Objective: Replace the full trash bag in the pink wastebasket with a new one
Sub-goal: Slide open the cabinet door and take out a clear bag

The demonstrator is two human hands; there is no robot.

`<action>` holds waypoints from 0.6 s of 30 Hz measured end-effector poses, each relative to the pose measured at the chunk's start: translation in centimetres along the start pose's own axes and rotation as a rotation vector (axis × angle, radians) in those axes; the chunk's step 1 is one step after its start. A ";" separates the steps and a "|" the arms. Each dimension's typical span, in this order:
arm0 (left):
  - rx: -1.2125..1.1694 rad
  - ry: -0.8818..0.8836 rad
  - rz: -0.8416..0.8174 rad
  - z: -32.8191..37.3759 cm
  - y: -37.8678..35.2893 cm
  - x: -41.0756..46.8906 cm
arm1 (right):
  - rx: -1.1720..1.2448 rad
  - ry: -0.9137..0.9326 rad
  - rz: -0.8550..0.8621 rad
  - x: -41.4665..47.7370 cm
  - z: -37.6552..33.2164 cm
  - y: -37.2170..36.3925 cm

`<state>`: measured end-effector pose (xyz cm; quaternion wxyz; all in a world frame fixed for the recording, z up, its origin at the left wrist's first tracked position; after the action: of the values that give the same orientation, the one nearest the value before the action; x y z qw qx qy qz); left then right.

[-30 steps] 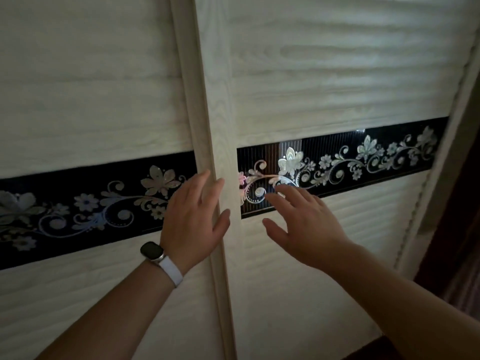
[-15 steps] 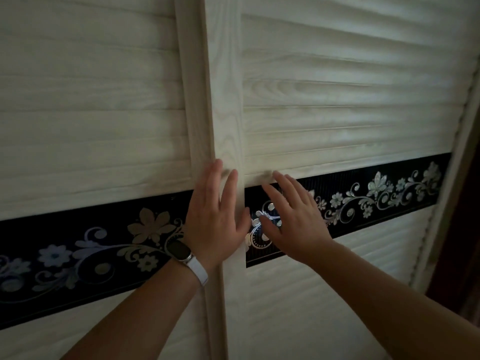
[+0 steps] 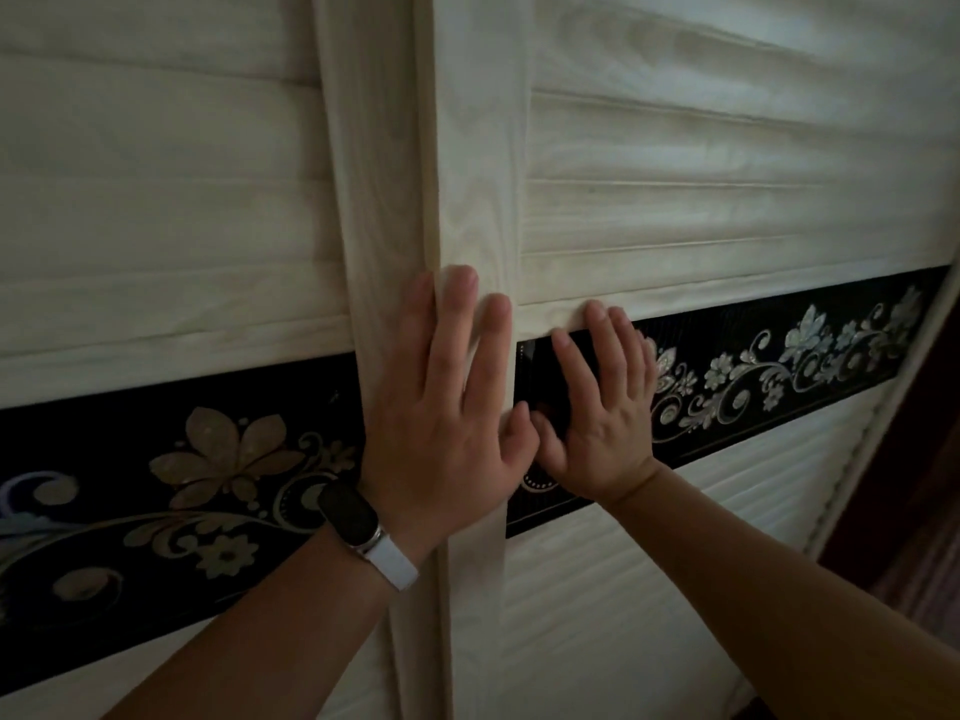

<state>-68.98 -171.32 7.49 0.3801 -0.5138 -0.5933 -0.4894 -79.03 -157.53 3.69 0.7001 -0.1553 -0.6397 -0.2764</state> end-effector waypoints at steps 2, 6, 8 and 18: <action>-0.009 -0.010 0.005 0.3 -0.5 0.2 | 0.004 0.015 0.009 -0.2 0.7 0.0; -0.021 -0.018 0.005 1.7 -1.7 0.9 | -0.001 0.021 0.011 -0.4 2.8 0.5; -0.017 -0.021 0.007 2.7 -2.6 1.4 | -0.002 0.018 0.010 -0.6 4.1 0.8; -0.040 -0.023 -0.005 9.6 -8.1 4.3 | -0.023 0.008 0.000 -2.1 12.9 3.6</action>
<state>-77.24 -160.93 7.80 0.3616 -0.5255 -0.5890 -0.4961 -87.45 -146.86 3.82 0.7008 -0.1622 -0.6338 -0.2843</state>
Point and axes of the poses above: each hand's wrist, its own x-axis towards the middle knuckle, its own y-axis out of the back of the hand, z = x × y, the point moved 1 cm from there along x, towards the middle knuckle, and after that the axes turned 13 degrees about x, right-handed, at the moved point
